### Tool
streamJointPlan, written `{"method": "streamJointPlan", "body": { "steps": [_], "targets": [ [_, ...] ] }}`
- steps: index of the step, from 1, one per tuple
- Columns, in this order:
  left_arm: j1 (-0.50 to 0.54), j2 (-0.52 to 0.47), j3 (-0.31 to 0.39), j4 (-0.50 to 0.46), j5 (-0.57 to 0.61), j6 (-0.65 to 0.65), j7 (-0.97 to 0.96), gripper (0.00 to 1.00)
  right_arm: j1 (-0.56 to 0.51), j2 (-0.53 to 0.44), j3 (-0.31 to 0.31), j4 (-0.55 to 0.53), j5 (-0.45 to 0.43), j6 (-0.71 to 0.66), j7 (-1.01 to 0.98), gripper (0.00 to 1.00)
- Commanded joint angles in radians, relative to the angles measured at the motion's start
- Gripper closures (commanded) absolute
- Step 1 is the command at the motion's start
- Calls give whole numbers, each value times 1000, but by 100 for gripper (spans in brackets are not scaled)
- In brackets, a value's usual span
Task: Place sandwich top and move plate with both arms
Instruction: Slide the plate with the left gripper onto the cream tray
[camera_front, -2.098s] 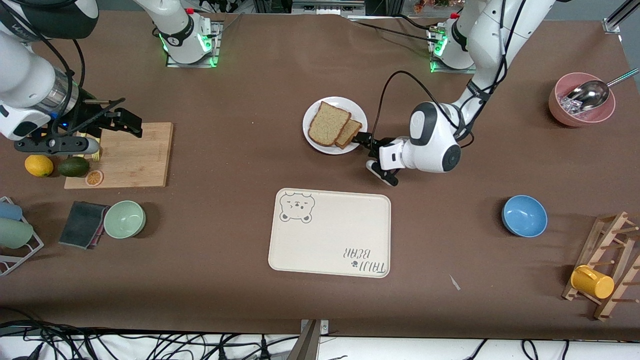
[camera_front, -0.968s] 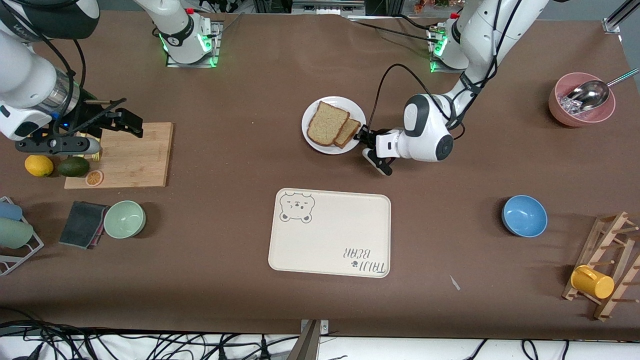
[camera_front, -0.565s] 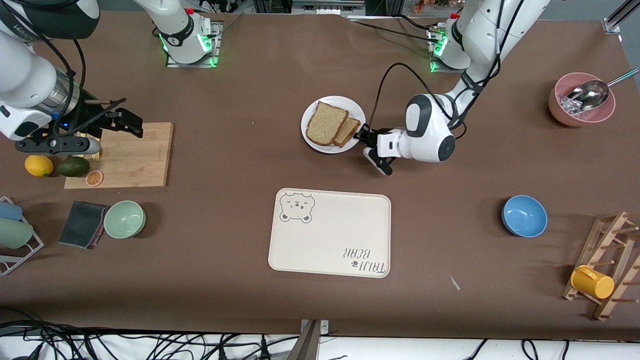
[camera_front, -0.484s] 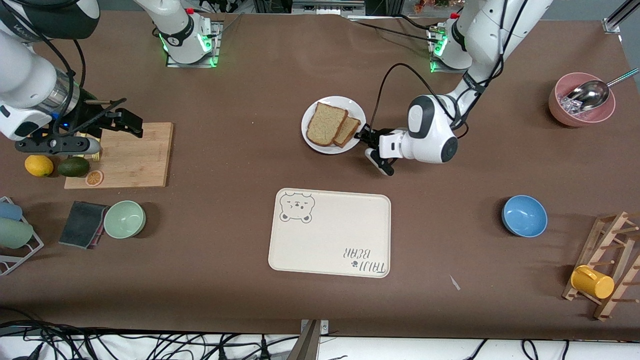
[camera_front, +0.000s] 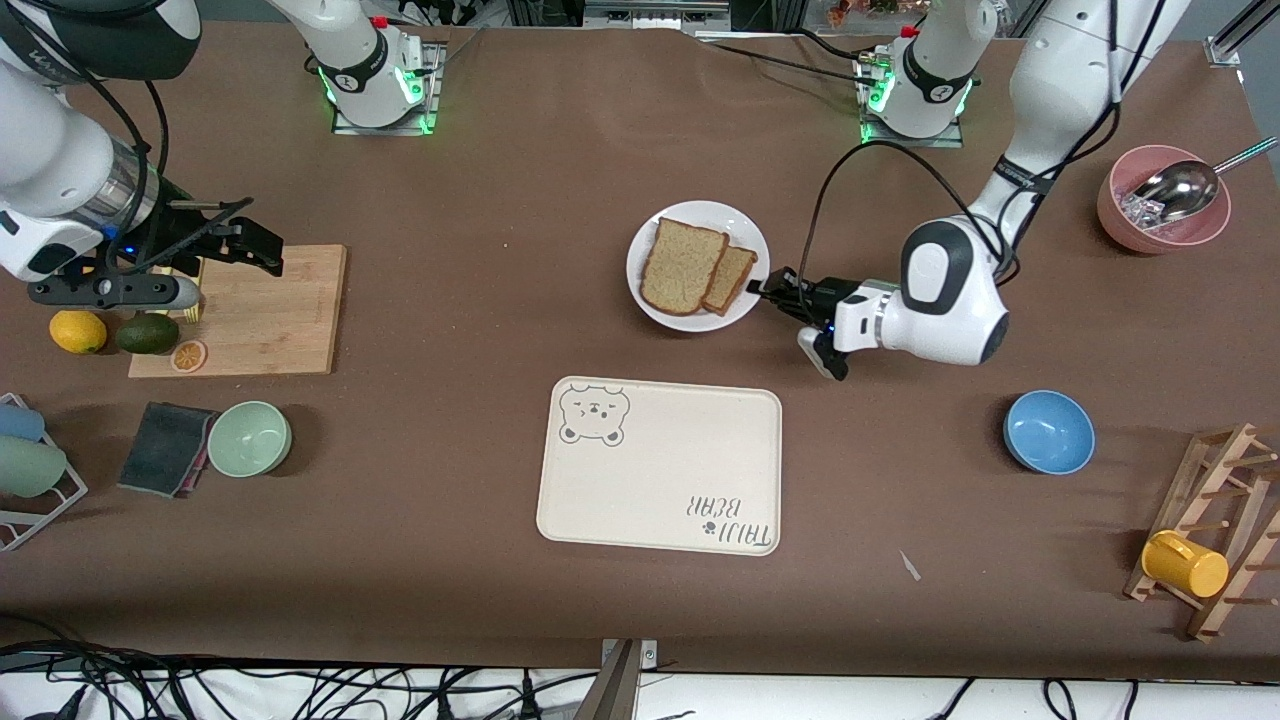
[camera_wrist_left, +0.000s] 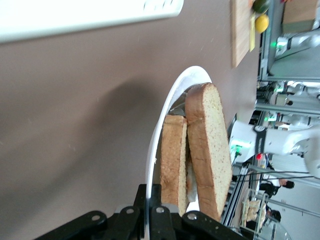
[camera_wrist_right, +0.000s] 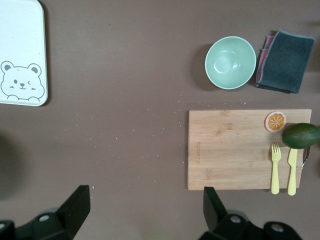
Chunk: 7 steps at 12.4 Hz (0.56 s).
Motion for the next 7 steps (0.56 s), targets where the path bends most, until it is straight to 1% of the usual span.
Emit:
{"method": "streamJointPlan", "body": {
  "steps": [1, 3, 5, 7],
  "targets": [
    [7, 34, -4, 120, -42, -36, -50, 100, 1, -10, 1, -8, -14, 5, -9, 0],
    [4, 106, -4, 232, -47, -28, -100, 100, 1, -10, 1, -8, -14, 5, -9, 0],
    [-5, 198, -1, 353, -111, -23, -127, 100, 3, -10, 1, -8, -14, 6, -5, 0],
    [-12, 285, 2, 453, -126, 19, -158, 100, 3, -10, 1, -8, -14, 6, -1, 0]
  ]
}}
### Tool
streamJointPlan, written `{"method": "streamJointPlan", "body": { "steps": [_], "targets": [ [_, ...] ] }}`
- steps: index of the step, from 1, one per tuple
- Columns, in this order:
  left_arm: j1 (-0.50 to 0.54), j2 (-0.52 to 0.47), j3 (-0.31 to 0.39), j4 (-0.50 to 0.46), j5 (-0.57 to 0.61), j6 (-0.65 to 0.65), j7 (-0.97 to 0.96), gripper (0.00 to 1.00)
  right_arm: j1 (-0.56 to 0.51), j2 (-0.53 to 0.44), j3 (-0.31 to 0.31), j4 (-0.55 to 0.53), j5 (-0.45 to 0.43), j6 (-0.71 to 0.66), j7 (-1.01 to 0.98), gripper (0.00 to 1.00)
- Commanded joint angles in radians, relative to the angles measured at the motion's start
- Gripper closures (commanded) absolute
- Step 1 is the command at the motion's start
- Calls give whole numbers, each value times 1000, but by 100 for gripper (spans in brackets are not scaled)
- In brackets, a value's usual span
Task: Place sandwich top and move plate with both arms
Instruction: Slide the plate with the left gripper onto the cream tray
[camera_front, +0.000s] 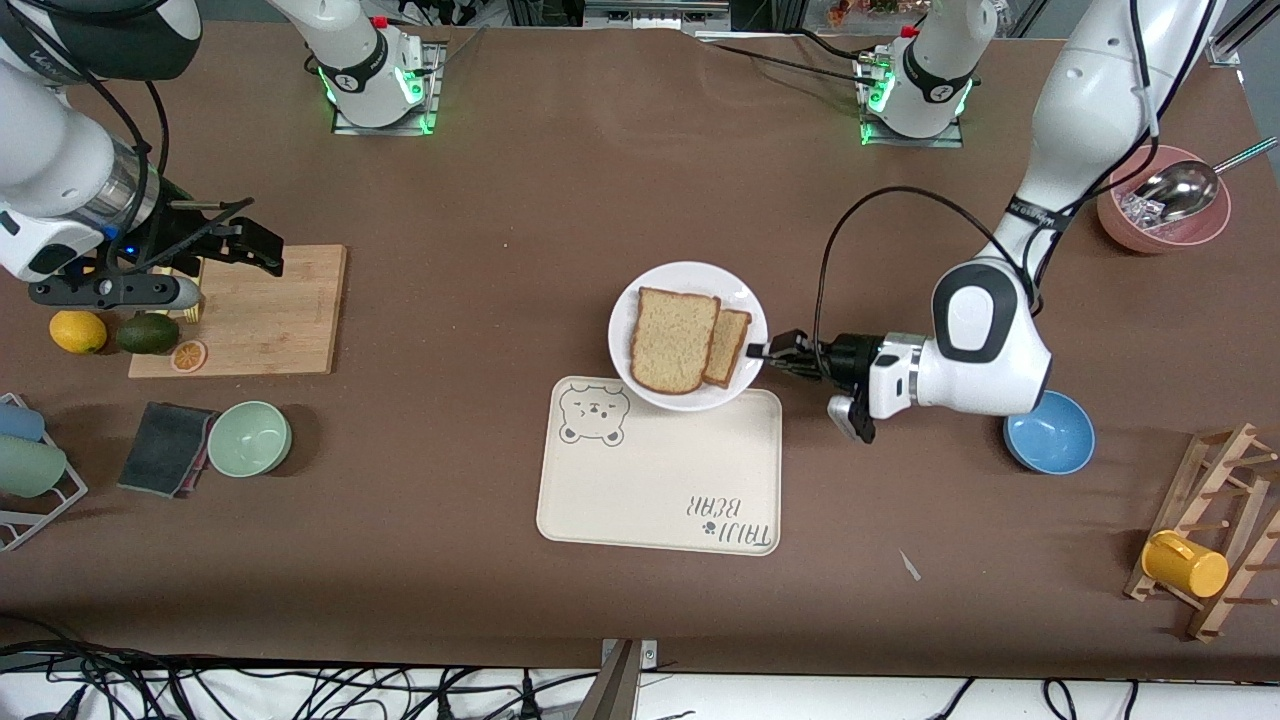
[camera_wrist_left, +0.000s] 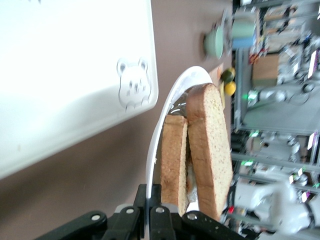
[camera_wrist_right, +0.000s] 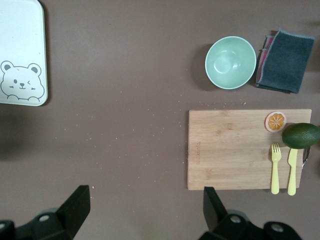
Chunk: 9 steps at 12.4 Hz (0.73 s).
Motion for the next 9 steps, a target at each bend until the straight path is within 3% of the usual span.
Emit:
{"method": "streamJointPlan", "body": {
  "steps": [1, 4, 9],
  "targets": [
    [-19, 139, 2, 167, -42, 39, -40, 100, 0, -6, 1, -7, -9, 8, 1, 0],
    [-30, 222, 2, 262, -43, 110, -61, 100, -1, -3, 1, -7, -10, 8, 1, 0],
    [-48, 279, 2, 291, -106, 250, -46, 100, 3, -3, 2, -7, -12, 8, 1, 0]
  ]
}}
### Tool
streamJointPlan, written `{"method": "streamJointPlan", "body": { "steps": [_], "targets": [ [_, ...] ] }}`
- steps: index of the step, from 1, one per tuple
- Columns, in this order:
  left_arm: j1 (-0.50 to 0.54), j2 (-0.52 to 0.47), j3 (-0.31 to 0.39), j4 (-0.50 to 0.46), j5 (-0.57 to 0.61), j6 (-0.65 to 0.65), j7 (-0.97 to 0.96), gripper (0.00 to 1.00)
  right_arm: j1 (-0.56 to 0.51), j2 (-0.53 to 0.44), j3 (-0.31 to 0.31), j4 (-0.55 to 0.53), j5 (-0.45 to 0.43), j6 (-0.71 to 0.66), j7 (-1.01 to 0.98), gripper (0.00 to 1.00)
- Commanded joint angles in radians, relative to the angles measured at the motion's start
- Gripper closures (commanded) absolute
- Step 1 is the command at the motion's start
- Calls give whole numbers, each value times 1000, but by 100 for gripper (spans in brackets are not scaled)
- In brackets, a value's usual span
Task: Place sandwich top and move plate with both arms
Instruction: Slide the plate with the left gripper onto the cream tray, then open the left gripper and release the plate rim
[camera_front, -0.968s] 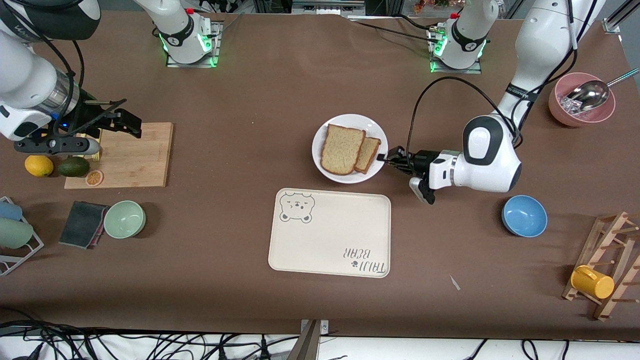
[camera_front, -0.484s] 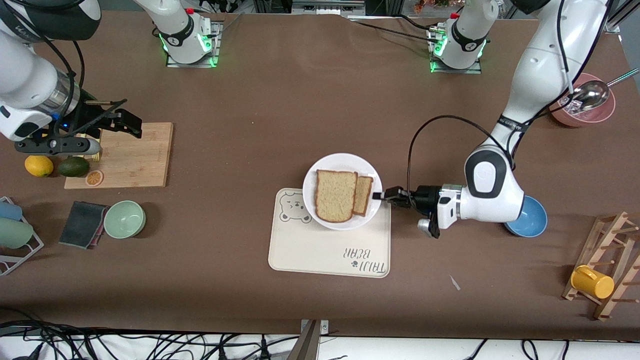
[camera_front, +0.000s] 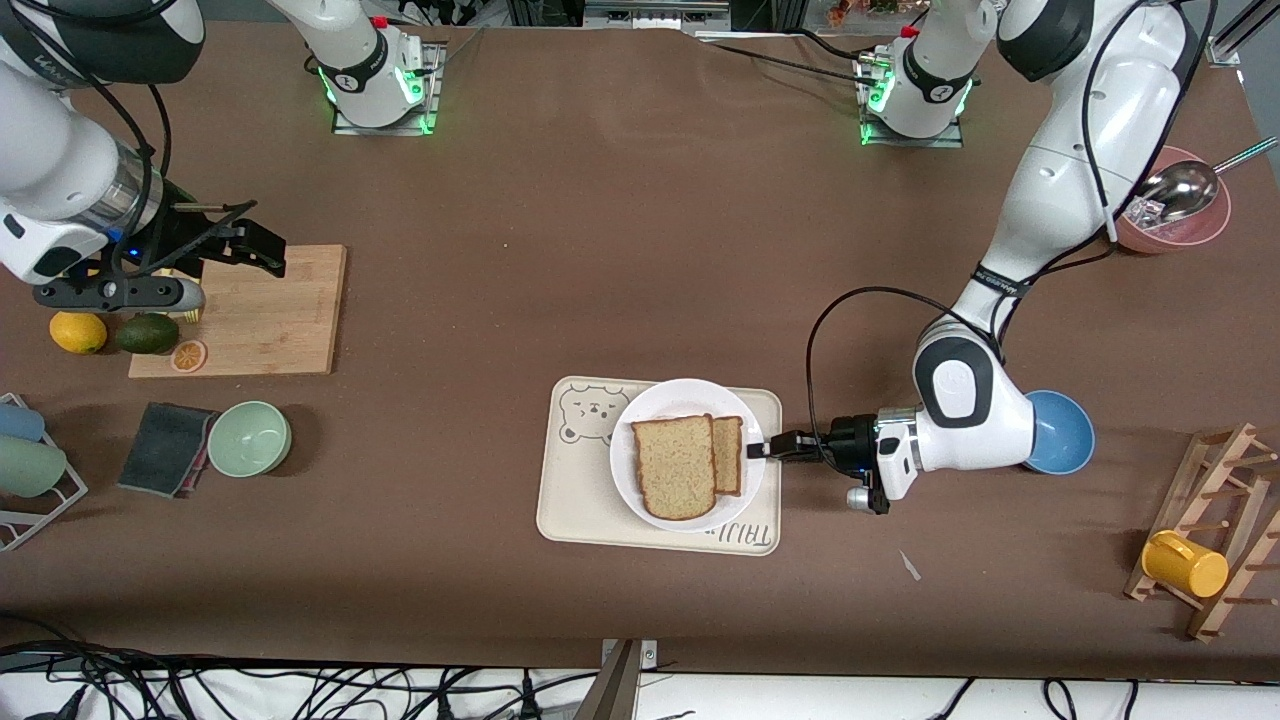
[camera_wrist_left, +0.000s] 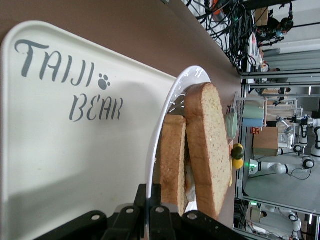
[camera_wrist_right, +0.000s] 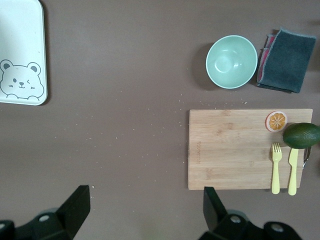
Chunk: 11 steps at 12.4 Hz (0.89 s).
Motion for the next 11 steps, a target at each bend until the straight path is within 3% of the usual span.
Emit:
{"method": "streamJointPlan", "body": {
  "steps": [1, 11],
  "targets": [
    [-18, 43, 3, 44, -52, 28, 30, 100, 2, -7, 2, -7, -12, 8, -1, 0],
    [-54, 106, 4, 43, -63, 30, 148, 100, 2, -5, 2, -7, -10, 20, -3, 0]
  ]
}}
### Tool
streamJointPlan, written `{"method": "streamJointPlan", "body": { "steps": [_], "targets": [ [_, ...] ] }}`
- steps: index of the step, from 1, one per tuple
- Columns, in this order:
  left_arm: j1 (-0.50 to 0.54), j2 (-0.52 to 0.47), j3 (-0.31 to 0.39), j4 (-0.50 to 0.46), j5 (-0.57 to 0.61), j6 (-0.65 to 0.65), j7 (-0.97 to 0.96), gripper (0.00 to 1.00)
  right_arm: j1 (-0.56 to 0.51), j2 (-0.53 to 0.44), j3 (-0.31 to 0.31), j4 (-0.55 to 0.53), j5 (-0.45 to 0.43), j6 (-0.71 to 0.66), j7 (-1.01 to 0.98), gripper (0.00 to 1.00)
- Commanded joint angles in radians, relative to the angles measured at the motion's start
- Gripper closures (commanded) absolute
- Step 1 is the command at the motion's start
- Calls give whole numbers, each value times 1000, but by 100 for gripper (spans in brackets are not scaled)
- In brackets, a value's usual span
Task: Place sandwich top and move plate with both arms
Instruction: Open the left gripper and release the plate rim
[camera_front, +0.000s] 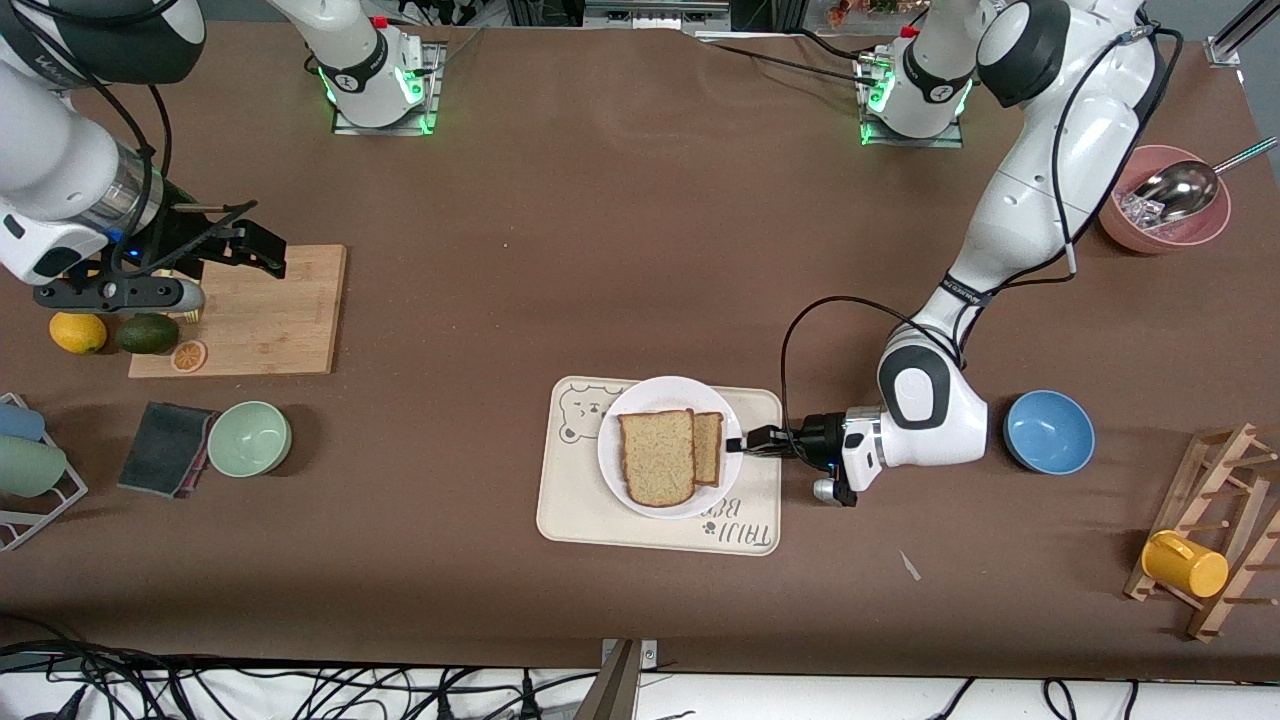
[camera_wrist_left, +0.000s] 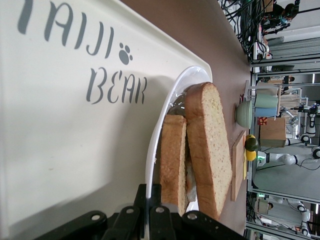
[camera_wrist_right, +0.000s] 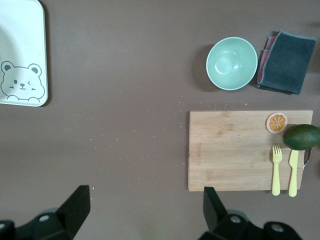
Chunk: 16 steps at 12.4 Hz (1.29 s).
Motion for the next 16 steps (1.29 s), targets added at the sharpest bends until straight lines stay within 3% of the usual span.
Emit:
{"method": "streamJointPlan", "body": {
  "steps": [1, 4, 5, 7, 8, 16],
  "targets": [
    [-16, 18, 5, 35, -54, -5, 40, 100, 2, -6, 2, -7, -10, 11, -4, 0],
    [-14, 18, 5, 32, -50, -6, 39, 100, 2, -6, 2, -7, -10, 11, -4, 0],
    [-15, 21, 5, 32, -50, -6, 39, 88, 2, -6, 2, -7, -10, 11, -4, 0],
    [-16, 35, 5, 32, -49, -6, 40, 18, 2, -6, 2, -7, -10, 13, -4, 0],
    [-16, 35, 5, 32, -44, -6, 42, 0, 2, -6, 2, -7, -10, 13, -4, 0],
    [27, -61, 12, 16, -40, -20, 19, 0, 2, -6, 2, -7, -10, 13, -4, 0]
  ]
}}
